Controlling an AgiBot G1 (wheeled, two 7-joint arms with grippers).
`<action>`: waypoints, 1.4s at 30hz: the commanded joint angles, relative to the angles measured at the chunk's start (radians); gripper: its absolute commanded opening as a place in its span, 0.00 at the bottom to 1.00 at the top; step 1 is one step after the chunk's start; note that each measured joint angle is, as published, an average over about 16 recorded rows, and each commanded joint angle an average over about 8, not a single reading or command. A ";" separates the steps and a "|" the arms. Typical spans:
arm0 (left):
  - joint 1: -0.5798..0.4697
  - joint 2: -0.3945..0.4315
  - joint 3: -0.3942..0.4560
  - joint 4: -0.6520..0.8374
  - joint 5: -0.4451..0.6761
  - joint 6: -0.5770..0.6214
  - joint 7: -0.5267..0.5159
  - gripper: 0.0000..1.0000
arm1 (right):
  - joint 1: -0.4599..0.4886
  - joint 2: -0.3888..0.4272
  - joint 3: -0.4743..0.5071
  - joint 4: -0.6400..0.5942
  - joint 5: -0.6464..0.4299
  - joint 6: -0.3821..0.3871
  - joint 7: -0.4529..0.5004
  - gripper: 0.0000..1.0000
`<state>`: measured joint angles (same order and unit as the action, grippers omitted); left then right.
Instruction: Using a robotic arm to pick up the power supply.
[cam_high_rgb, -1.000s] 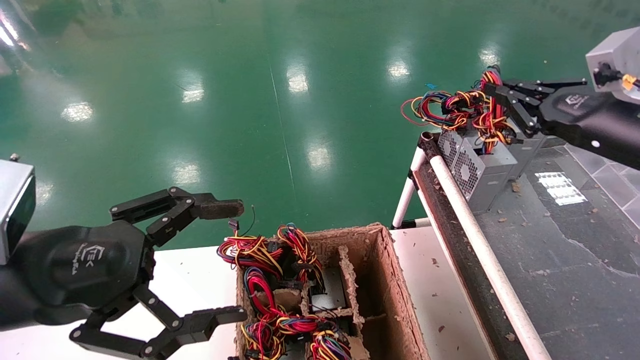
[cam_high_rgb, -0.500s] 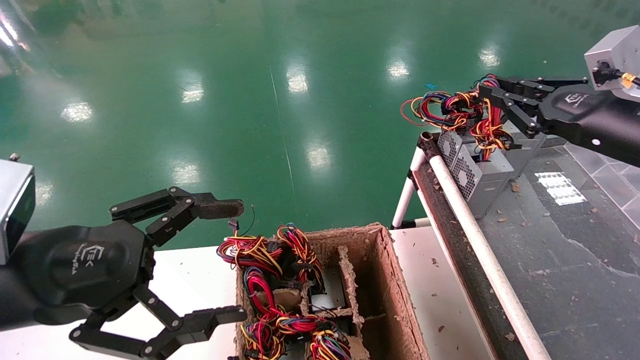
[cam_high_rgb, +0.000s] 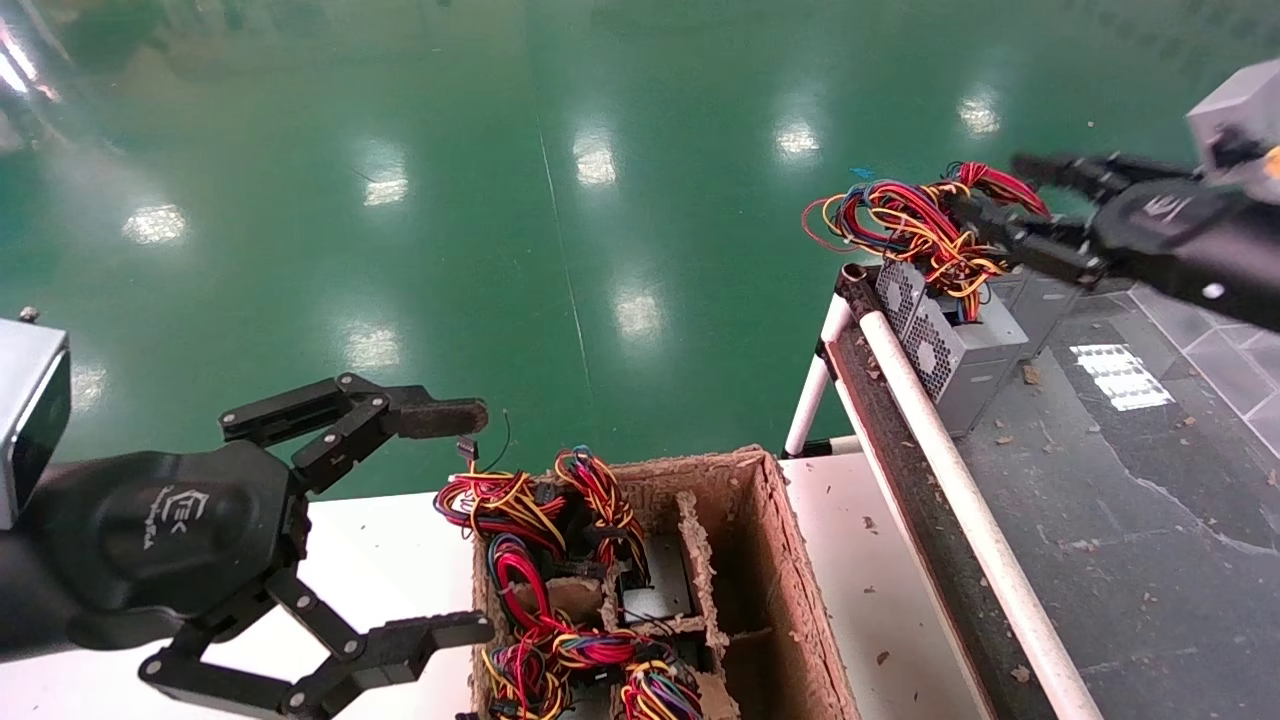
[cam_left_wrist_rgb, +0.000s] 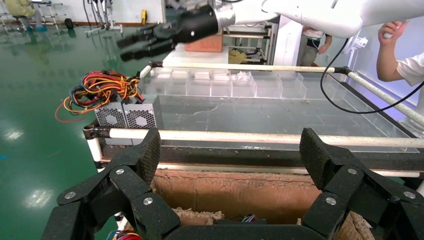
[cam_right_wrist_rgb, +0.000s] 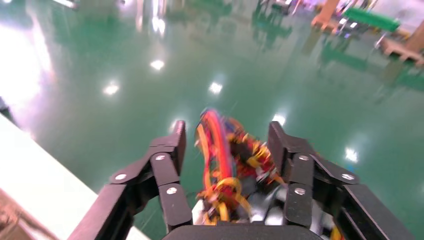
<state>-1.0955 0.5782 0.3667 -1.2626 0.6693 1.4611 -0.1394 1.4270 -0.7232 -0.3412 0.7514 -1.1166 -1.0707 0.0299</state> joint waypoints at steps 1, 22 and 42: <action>0.000 0.000 0.000 0.000 0.000 0.000 0.000 1.00 | 0.001 0.003 0.011 -0.005 0.018 -0.011 -0.001 1.00; 0.000 0.000 0.000 0.000 0.000 0.000 0.000 1.00 | -0.112 0.037 0.033 0.164 0.138 -0.141 0.046 1.00; 0.000 0.000 0.000 0.000 0.000 0.000 0.000 1.00 | -0.230 0.074 0.047 0.345 0.259 -0.280 0.101 1.00</action>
<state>-1.0955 0.5781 0.3670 -1.2622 0.6690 1.4610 -0.1391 1.1970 -0.6494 -0.2941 1.0961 -0.8572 -1.3507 0.1306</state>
